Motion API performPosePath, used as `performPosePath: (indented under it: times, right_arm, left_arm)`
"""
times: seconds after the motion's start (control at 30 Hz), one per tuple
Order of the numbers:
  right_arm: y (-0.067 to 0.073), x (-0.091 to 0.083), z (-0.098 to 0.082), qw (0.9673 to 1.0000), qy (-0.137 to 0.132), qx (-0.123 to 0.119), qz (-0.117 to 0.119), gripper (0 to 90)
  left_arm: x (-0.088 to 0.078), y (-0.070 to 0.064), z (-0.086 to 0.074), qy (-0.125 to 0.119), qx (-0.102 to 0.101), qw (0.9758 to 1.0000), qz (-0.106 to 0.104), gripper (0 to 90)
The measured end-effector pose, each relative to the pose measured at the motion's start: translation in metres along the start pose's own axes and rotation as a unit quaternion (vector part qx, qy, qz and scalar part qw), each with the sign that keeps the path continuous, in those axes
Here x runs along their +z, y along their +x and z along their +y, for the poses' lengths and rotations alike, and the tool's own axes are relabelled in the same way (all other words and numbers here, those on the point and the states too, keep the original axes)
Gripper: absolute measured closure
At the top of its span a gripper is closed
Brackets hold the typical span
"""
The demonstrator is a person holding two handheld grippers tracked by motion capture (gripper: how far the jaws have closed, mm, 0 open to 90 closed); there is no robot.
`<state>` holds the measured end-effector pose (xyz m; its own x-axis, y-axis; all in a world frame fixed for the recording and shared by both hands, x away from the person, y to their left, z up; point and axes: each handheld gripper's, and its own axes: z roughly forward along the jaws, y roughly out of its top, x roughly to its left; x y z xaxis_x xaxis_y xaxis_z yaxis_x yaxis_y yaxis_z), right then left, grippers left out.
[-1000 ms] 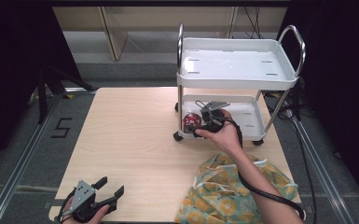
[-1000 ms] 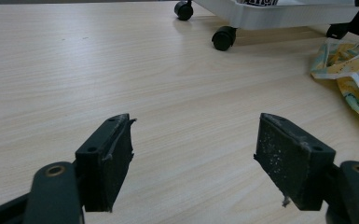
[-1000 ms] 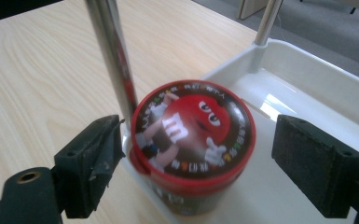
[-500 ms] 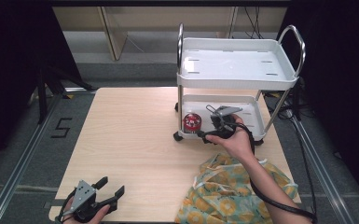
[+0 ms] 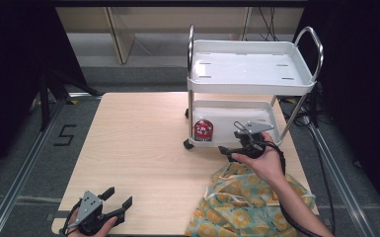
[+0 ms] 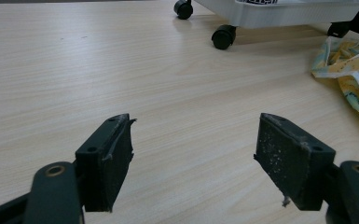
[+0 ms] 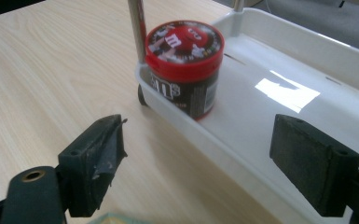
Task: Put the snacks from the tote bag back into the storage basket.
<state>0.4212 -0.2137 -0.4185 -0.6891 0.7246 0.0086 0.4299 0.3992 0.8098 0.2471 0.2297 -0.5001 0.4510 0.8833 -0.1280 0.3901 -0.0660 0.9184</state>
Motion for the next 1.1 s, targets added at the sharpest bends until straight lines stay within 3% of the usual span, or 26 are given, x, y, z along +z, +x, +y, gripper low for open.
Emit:
performPosePath:
  times: [0.2,0.3,0.37,0.43,0.47,0.5,0.53,0.57,0.6,0.7,0.77,0.8,0.87,0.9,1.1]
  right_arm:
    - [-0.001,-0.01,-0.012,1.0,-0.006,0.002,0.001,18.8]
    - [0.002,-0.018,-0.022,0.9998,0.002,0.022,-0.001,19.0]
    - [0.001,-0.022,-0.027,0.9999,-0.002,0.016,-0.005,19.2]
    - [0.003,-0.027,-0.031,0.9997,-0.005,0.024,-0.004,19.4]
    - [0.001,-0.028,-0.033,0.9998,-0.007,0.015,-0.007,19.6]
    - [0.004,-0.031,-0.035,0.9996,-0.003,0.026,-0.006,19.9]
    - [0.003,-0.033,-0.037,0.9997,-0.01,0.019,-0.008,20.1]
    - [0.006,-0.035,-0.039,0.9995,-0.008,0.032,-0.004,20.4]
    - [0.004,-0.036,-0.041,0.9998,-0.012,0.017,-0.007,20.8]
    - [0.006,-0.04,-0.046,0.9999,-0.012,0.01,-0.007,21.3]
    - [0.008,-0.044,-0.05,0.9998,-0.013,0.013,-0.009,22.0]
    - [0.011,-0.046,-0.052,0.9995,-0.011,0.029,-0.002,22.1]
    - [0.009,-0.048,-0.054,0.9997,-0.013,0.019,-0.005,22.4]
    - [0.013,-0.052,-0.058,0.9993,-0.013,0.035,-0.004,22.9]
    - [0.014,-0.062,-0.073,0.9994,-0.023,0.027,-0.006,24.7]
  left_arm:
    - [-0.001,-0.001,0.0,0.003,0.005,1.0,0.002,26.7]
    - [0.0,-0.001,0.0,0.002,0.004,1.0,0.002,26.7]
    - [-0.002,-0.001,0.0,0.003,0.004,1.0,0.006,26.7]
    - [-0.002,-0.001,0.0,0.002,0.003,1.0,0.006,26.7]
    - [-0.002,-0.001,0.0,0.002,0.004,1.0,0.005,26.7]
    - [-0.002,-0.001,0.0,0.002,0.004,1.0,0.005,26.7]
    - [-0.002,-0.001,0.001,0.001,0.004,1.0,0.005,26.7]
    - [-0.002,-0.001,0.001,0.002,0.005,1.0,0.007,26.7]
    - [-0.002,-0.002,0.001,0.003,0.003,1.0,0.008,26.7]
    - [-0.002,-0.002,0.001,0.002,0.004,1.0,0.009,26.7]
    - [-0.002,-0.001,0.001,-0.002,0.005,1.0,0.007,26.7]
    - [-0.002,-0.001,0.001,-0.002,0.003,1.0,0.008,26.7]
    - [-0.003,-0.001,0.001,-0.002,0.004,1.0,0.008,26.7]
    - [-0.002,-0.001,0.001,-0.002,0.003,1.0,0.008,26.7]
    - [-0.003,-0.002,0.001,-0.003,0.004,0.9999,0.009,26.7]
